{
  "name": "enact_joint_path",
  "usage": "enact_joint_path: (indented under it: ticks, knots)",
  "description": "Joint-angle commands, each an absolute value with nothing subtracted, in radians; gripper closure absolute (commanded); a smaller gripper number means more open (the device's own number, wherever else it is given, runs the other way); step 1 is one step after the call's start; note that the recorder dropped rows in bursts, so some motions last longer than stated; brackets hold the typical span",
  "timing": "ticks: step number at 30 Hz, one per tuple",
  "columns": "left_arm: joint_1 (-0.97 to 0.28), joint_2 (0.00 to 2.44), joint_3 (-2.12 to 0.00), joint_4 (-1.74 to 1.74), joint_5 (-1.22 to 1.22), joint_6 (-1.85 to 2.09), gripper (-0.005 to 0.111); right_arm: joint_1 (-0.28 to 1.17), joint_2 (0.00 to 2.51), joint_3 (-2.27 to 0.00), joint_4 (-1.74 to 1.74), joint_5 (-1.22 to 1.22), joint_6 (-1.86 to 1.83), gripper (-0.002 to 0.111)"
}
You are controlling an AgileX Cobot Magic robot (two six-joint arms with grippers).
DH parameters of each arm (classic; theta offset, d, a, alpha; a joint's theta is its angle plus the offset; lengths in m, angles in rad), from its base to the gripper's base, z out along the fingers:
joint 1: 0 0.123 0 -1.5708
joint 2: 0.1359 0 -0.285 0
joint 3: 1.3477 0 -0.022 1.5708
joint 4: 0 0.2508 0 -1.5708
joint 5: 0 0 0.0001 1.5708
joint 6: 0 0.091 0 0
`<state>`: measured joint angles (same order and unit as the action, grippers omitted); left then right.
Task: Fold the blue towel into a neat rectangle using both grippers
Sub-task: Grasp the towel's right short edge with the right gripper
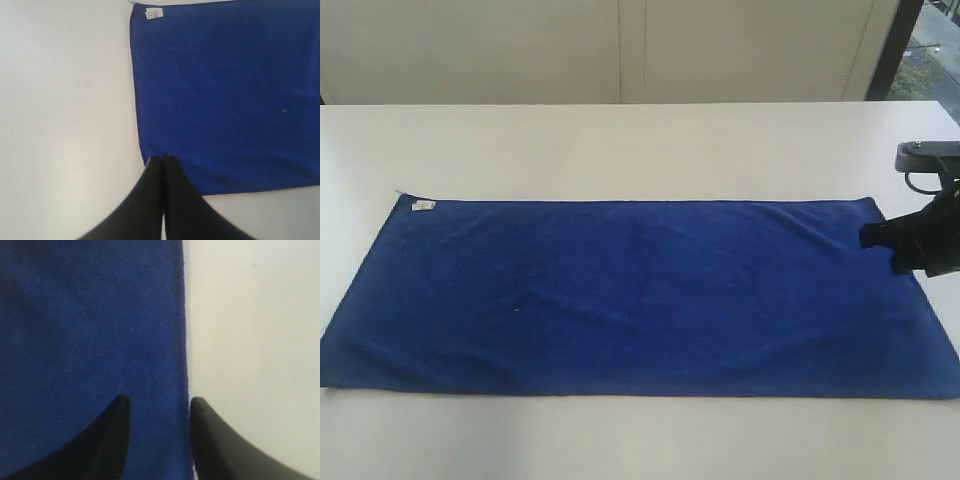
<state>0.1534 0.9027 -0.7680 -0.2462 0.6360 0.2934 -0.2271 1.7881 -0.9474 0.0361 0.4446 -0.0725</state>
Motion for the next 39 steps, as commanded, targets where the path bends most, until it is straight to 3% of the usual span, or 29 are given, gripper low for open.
enact_joint_path:
  ticks: [1,14,16,20,25,39]
  knots:
    - [0.158,0.896,-0.762,-0.254,0.646,0.287,0.107,-0.231,1.831,-0.965,0.033,0.420,-0.091,0.060]
    - [0.158,0.896,-0.762,-0.254,0.646,0.287,0.107,-0.229,1.906,-0.970,0.196,0.441,-0.261,0.058]
    - [0.158,0.896,-0.762,-0.254,0.646,0.287,0.107,-0.229,1.906,-0.970,0.236,0.454,-0.303,0.063]
    - [0.158,0.896,-0.762,-0.254,0.646,0.287,0.107,-0.229,1.906,-0.970,0.238,0.470,-0.305,0.087]
    - [0.158,0.896,-0.762,-0.254,0.646,0.287,0.107,-0.229,1.906,-0.970,0.234,0.463,-0.305,0.107]
    - [0.158,0.896,-0.762,-0.254,0.646,0.287,0.107,-0.388,1.904,-1.067,0.111,0.434,-0.226,0.108]
